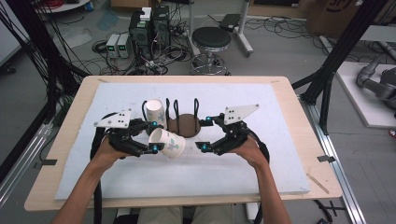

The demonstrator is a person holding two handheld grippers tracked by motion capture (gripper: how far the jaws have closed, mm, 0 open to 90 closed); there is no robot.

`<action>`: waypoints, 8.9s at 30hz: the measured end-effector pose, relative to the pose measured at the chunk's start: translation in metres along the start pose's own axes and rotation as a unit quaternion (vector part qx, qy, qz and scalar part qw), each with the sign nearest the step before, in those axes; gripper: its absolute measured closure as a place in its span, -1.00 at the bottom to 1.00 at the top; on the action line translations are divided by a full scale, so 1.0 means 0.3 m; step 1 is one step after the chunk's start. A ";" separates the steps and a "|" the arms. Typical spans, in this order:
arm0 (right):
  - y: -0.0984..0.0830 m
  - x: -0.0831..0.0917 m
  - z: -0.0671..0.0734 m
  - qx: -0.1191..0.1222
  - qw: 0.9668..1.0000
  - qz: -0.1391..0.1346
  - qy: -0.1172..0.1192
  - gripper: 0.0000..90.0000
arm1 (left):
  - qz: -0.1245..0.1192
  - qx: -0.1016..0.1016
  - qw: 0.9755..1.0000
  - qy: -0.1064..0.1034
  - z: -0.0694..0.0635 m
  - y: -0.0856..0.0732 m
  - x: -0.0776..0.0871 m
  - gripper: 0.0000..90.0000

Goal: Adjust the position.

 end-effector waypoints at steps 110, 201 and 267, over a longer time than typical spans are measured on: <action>0.024 -0.246 0.054 0.019 0.996 0.023 0.088 -0.28 | -0.034 -0.016 0.999 -0.011 -0.018 0.029 0.006 -0.95; 0.061 -0.234 0.037 0.083 0.930 0.358 0.019 -0.30 | 0.331 -0.059 0.941 0.037 0.035 0.005 -0.192 -0.95; 0.106 -0.173 0.038 0.079 0.965 0.251 0.026 -0.61 | 0.307 -0.076 0.949 -0.004 0.009 -0.020 -0.193 -0.19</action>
Point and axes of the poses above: each handheld gripper's, and its own axes: x roughly backward along the jaws, y roughly out of its top, z roughly to its left, the point moved 4 cm from there along -x, roughly forward along the jaws, and after that the axes turned 5 degrees about x, right-handed, at the moved point
